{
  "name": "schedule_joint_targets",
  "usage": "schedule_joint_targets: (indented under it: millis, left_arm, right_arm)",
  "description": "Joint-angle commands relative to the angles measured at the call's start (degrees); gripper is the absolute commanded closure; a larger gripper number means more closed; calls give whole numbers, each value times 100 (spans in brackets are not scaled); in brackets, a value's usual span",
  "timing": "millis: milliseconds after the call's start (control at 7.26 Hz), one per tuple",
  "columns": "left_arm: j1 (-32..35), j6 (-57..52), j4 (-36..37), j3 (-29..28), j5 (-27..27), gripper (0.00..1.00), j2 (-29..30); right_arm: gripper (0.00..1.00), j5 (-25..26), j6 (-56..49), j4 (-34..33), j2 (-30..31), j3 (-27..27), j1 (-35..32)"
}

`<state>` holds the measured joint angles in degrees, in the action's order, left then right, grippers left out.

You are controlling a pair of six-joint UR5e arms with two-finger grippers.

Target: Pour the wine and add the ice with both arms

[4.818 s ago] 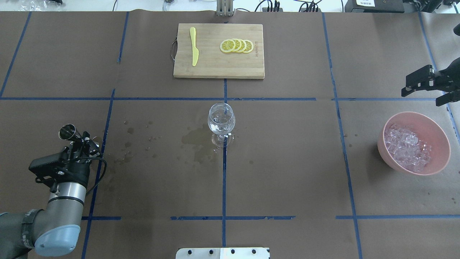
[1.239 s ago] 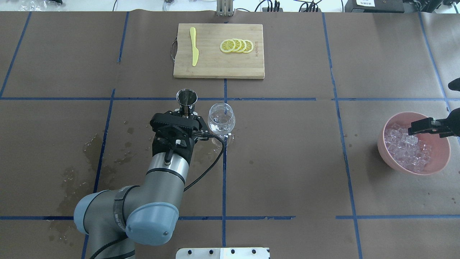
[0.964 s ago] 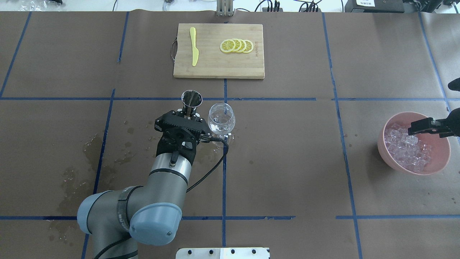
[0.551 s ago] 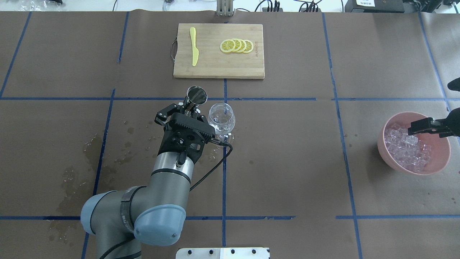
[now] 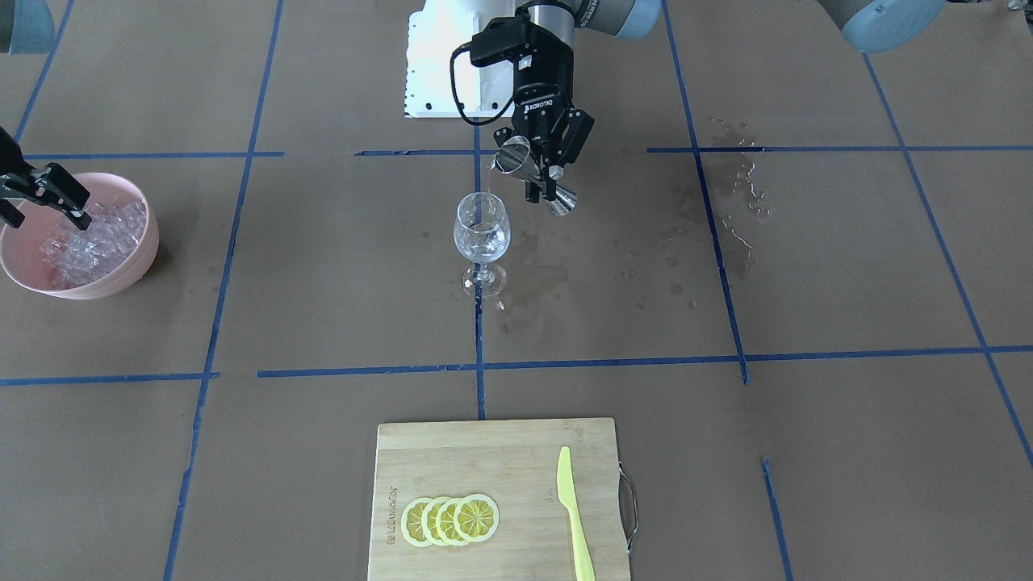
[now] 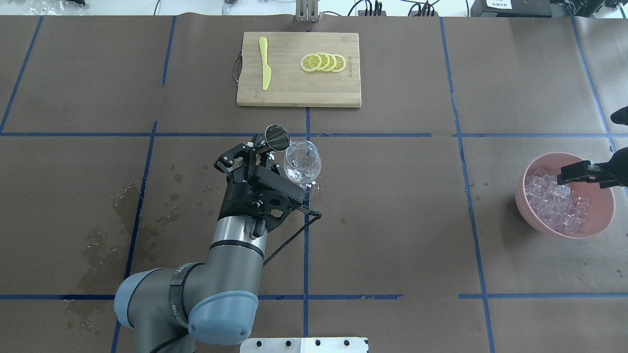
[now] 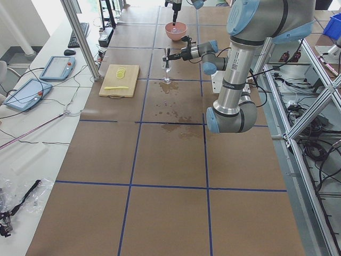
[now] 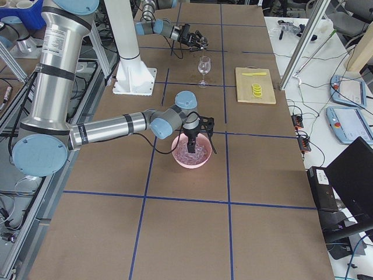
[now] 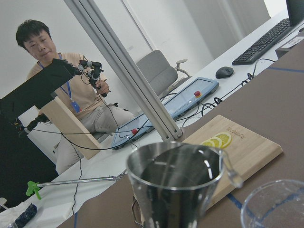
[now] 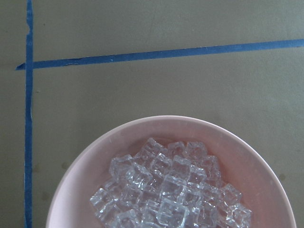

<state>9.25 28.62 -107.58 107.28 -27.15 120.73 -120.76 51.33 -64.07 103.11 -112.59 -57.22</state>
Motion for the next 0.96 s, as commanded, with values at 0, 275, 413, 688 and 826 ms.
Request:
schedule_joint_targets:
  millis: [0,275,413,688,826]
  left_arm:
    - [-11,-531,0,-23,60,100,3]
    - [-11,-909,9,-93,332,100,3]
    - [-11,-1137,9,-102,385,100,-5]
    - [-11,-1612,9,-111,421,100,-5]
    - [-11,-1849,9,-111,430,100,-14]
  right_arm:
    - [0,0,0,0,7,18,0]
    - [0,0,0,0,-2,18,0]
    - [0,0,0,0,-10,18,0]
    - [0,0,0,0,-10,27,0]
    - [0,-9,18,0,-19,18,0]
